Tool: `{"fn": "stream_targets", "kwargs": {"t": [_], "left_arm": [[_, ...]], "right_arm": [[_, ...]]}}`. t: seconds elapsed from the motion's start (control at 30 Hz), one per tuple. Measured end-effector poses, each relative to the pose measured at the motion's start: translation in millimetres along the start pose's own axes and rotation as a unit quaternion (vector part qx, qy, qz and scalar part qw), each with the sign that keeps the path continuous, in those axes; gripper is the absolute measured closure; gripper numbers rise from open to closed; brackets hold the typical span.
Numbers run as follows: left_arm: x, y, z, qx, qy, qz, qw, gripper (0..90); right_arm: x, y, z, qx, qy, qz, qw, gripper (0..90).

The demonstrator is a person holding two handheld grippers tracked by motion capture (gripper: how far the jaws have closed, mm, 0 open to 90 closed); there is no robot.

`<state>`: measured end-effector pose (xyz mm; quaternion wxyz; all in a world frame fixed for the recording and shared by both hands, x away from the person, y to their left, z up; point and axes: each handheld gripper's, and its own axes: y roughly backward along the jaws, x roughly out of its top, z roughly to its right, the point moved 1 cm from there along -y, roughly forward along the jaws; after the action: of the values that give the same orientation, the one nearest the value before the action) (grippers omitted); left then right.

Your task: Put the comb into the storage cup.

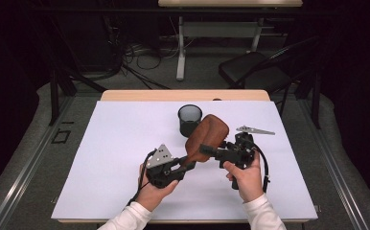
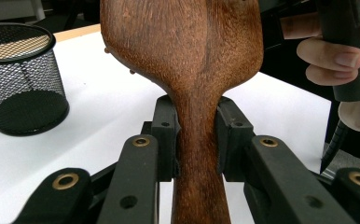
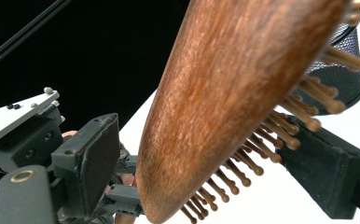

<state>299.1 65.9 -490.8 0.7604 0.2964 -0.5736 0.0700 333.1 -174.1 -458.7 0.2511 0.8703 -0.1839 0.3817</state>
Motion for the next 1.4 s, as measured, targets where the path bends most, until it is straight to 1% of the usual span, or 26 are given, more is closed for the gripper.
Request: {"fn": "stream_targets", "kwargs": {"t": [0.5, 0.63, 0.73, 0.8, 0.9, 0.93, 1.13, 1.2, 1.4], "left_arm": [[-2.9, -2.9, 4.0, -0.006, -0.003, -0.003, 1.0, 72.2], [-3.2, -2.8, 4.0, -0.006, -0.001, -0.003, 1.0, 72.2], [-3.7, -3.2, 3.4, -0.008, 0.003, -0.003, 1.0, 72.2], [-3.9, -3.3, 3.1, -0.008, 0.003, -0.004, 1.0, 72.2], [-4.2, -3.3, 2.5, -0.008, 0.003, -0.004, 1.0, 72.2], [-4.4, -3.3, 2.1, -0.009, 0.003, -0.004, 0.9999, 72.2], [-5.0, -3.5, 1.7, -0.01, 0.005, -0.003, 0.9999, 72.2], [-5.1, -3.7, 2.0, -0.01, 0.006, -0.002, 0.9999, 72.2], [-5.3, -3.7, 1.6, -0.011, 0.007, -0.001, 0.9999, 72.2]], "right_arm": [[-0.4, -1.6, 2.5, 0.0, 0.009, -0.006, 0.9999, 15.3], [-0.3, -1.5, 3.1, 0.001, 0.009, -0.005, 1.0, 18.5], [0.0, -0.5, 3.3, -0.002, 0.008, 0.0, 1.0, 23.6], [-0.3, -0.1, 4.1, 0.001, 0.002, 0.001, 1.0, 27.2], [-1.0, -0.6, 5.4, 0.003, 0.001, 0.001, 1.0, 29.6], [-1.7, -1.0, 6.4, 0.005, -0.006, -0.001, 1.0, 31.1], [-1.8, -0.8, 8.1, 0.01, -0.011, 0.001, 0.9999, 32.5], [-1.6, 0.0, 9.1, 0.014, -0.018, 0.004, 0.9997, 32.8], [-1.7, 0.5, 10.2, 0.018, -0.025, 0.007, 0.9995, 34.4]]}}
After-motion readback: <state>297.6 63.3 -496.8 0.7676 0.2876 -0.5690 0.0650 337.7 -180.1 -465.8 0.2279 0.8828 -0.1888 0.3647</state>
